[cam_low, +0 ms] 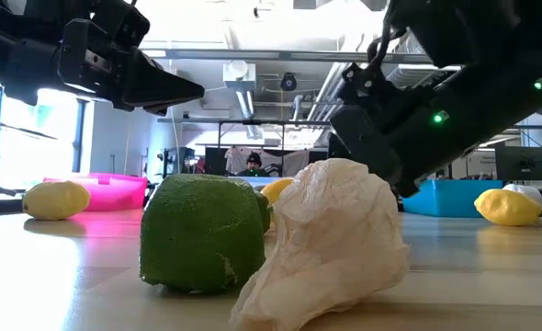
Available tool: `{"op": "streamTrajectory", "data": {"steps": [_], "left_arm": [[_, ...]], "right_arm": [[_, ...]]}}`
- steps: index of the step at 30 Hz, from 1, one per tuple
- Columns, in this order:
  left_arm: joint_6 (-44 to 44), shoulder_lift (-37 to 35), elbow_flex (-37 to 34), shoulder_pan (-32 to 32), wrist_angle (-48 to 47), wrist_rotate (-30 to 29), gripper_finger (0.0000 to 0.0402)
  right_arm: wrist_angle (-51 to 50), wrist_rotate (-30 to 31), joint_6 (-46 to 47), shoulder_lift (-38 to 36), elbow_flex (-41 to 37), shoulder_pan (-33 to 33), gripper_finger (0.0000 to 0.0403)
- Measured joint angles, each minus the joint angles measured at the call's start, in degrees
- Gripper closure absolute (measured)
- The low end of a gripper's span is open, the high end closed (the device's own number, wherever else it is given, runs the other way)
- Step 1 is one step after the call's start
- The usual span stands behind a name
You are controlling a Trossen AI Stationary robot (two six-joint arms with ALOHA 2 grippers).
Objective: Sort produce into baskets
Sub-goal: Put the lemon into the pink bin
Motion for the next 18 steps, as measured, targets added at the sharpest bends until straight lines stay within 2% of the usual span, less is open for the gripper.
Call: {"op": "streamTrajectory", "data": {"steps": [3,8,11,16,18], "left_arm": [[-0.36,0.00,0.00,0.00,0.04,-0.01,0.0401],[-1.03,0.00,0.00,0.00,0.07,-0.02,0.0401],[-1.25,0.00,0.00,0.00,0.05,0.00,0.0401],[-5.34,0.31,0.59,0.02,-0.08,-1.38,0.0401],[-6.33,1.21,1.35,0.04,0.11,-1.25,0.0401]], "right_arm": [[2.48,-4.27,-3.14,0.00,-0.67,-1.37,0.0107],[3.76,-5.00,-7.65,0.02,-0.68,-2.80,0.0131],[4.21,-6.13,-9.48,0.02,-0.68,-3.54,0.0172],[5.68,-10.24,-12.70,0.02,-0.68,-4.58,0.0265],[7.64,-12.80,-15.00,0.02,-0.68,-5.22,0.0284]]}}
